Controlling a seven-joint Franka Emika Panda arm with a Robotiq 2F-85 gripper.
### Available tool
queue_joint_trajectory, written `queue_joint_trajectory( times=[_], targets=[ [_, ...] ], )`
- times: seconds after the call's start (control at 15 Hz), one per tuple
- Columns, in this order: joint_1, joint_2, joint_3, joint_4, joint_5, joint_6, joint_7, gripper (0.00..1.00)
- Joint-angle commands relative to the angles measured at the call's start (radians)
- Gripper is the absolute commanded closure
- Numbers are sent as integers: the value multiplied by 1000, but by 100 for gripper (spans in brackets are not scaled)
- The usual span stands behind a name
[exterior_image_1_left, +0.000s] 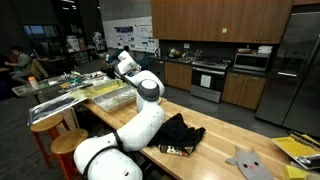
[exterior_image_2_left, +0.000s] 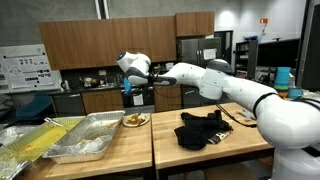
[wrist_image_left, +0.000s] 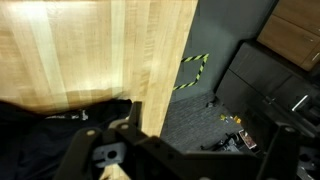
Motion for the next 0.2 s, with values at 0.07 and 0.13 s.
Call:
queue_joint_trajectory(
  times=[0.07,0.13],
  targets=[
    [0,0,0,0,0,0,0,0],
    [0,0,0,0,0,0,0,0]
  ],
)
